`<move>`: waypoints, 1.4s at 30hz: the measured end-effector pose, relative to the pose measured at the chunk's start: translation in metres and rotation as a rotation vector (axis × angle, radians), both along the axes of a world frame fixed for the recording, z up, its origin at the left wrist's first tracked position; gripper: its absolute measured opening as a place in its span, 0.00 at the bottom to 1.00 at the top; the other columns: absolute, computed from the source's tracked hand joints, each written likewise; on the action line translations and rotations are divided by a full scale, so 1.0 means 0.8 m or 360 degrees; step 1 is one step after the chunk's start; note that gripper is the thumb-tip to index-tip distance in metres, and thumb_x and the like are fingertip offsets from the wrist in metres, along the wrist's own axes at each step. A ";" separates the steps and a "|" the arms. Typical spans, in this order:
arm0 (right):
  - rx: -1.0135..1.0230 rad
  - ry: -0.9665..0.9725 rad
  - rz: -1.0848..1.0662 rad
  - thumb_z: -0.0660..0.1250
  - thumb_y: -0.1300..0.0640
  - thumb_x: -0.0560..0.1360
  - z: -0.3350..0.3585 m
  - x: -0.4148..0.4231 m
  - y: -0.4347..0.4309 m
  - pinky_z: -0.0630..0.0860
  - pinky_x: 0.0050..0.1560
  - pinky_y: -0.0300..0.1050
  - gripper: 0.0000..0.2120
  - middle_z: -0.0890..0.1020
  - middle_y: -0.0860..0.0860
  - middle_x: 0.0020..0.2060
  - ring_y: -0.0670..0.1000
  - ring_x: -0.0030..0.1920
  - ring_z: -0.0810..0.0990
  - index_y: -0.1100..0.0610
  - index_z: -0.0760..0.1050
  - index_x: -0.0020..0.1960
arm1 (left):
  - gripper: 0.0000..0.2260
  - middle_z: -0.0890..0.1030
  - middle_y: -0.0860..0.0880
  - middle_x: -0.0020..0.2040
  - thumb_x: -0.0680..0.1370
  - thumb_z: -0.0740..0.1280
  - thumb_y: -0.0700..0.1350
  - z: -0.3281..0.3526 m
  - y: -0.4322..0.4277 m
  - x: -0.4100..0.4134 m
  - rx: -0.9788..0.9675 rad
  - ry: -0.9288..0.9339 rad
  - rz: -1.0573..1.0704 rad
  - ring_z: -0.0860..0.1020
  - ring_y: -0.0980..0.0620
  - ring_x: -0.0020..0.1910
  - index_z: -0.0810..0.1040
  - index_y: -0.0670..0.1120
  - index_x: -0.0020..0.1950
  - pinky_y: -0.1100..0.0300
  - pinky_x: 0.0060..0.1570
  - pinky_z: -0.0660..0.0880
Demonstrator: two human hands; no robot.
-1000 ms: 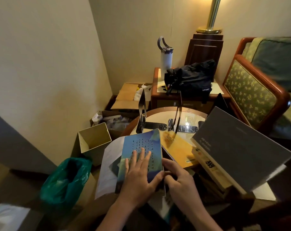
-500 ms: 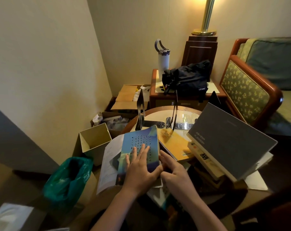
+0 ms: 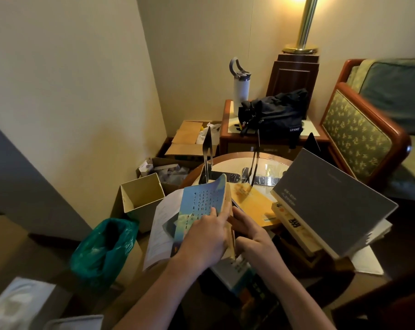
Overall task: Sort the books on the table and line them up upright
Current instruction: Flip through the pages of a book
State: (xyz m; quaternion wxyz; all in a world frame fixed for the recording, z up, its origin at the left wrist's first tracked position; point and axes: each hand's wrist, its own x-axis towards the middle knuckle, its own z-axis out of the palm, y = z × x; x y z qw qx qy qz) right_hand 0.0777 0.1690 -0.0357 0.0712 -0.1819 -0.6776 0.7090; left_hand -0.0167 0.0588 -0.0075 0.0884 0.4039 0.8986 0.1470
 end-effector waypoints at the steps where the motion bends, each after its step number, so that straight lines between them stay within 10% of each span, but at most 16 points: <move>1: -0.0021 -0.0011 -0.0004 0.65 0.69 0.73 0.000 0.000 -0.001 0.82 0.54 0.49 0.36 0.76 0.42 0.66 0.45 0.63 0.79 0.41 0.64 0.74 | 0.24 0.69 0.41 0.74 0.85 0.53 0.46 0.006 -0.002 0.000 0.0015 -0.0034 0.0011 0.73 0.45 0.67 0.55 0.55 0.81 0.52 0.65 0.73; 4: 0.0019 -0.0104 -0.0022 0.62 0.70 0.76 -0.005 0.002 -0.003 0.82 0.57 0.53 0.36 0.75 0.40 0.67 0.49 0.68 0.75 0.41 0.62 0.77 | 0.18 0.74 0.45 0.71 0.85 0.53 0.46 0.015 -0.017 -0.010 0.0164 -0.0271 0.0083 0.74 0.48 0.65 0.70 0.49 0.74 0.57 0.55 0.77; 8: 0.0384 -0.0289 -0.0081 0.65 0.60 0.78 -0.010 0.004 -0.009 0.82 0.55 0.49 0.34 0.73 0.38 0.68 0.47 0.69 0.70 0.37 0.59 0.78 | 0.18 0.77 0.55 0.60 0.86 0.55 0.48 0.024 -0.056 -0.022 0.0554 -0.0657 0.0332 0.81 0.51 0.48 0.67 0.57 0.76 0.63 0.37 0.78; 11: 0.0759 -0.0403 -0.0010 0.66 0.52 0.78 -0.012 0.005 -0.017 0.80 0.60 0.52 0.35 0.71 0.41 0.66 0.48 0.68 0.69 0.37 0.54 0.79 | 0.17 0.77 0.58 0.55 0.85 0.58 0.46 0.025 -0.090 -0.023 0.0923 -0.0894 0.0524 0.81 0.44 0.48 0.71 0.58 0.73 0.48 0.45 0.81; 21: 0.1853 -0.0414 -0.0007 0.53 0.39 0.82 -0.017 0.000 -0.053 0.32 0.74 0.49 0.29 0.58 0.44 0.79 0.50 0.80 0.42 0.46 0.54 0.80 | 0.24 0.70 0.61 0.67 0.80 0.66 0.50 -0.012 -0.151 -0.024 0.1040 -0.0755 0.0446 0.78 0.60 0.58 0.66 0.62 0.75 0.57 0.44 0.84; 28: 0.1890 -0.0153 0.0470 0.61 0.37 0.79 -0.004 -0.009 -0.069 0.39 0.77 0.49 0.36 0.46 0.36 0.78 0.44 0.78 0.37 0.41 0.48 0.81 | 0.25 0.65 0.65 0.71 0.82 0.65 0.48 -0.027 -0.147 -0.018 0.1161 -0.0857 0.0393 0.73 0.76 0.57 0.63 0.68 0.75 0.62 0.46 0.82; 35: 0.1970 -0.0278 0.0442 0.62 0.35 0.78 -0.031 -0.021 -0.071 0.45 0.76 0.53 0.34 0.51 0.38 0.79 0.50 0.81 0.46 0.39 0.54 0.80 | 0.25 0.67 0.63 0.67 0.82 0.66 0.45 -0.021 -0.137 -0.024 0.1296 -0.1057 0.0435 0.81 0.56 0.56 0.66 0.65 0.75 0.58 0.41 0.83; 42: 0.1731 -0.0239 0.0443 0.70 0.41 0.76 -0.035 -0.022 -0.056 0.68 0.73 0.53 0.33 0.50 0.35 0.78 0.48 0.80 0.50 0.39 0.61 0.77 | 0.23 0.69 0.63 0.68 0.81 0.67 0.44 -0.026 -0.154 -0.029 0.1581 -0.1387 0.0565 0.80 0.60 0.57 0.72 0.68 0.70 0.54 0.48 0.83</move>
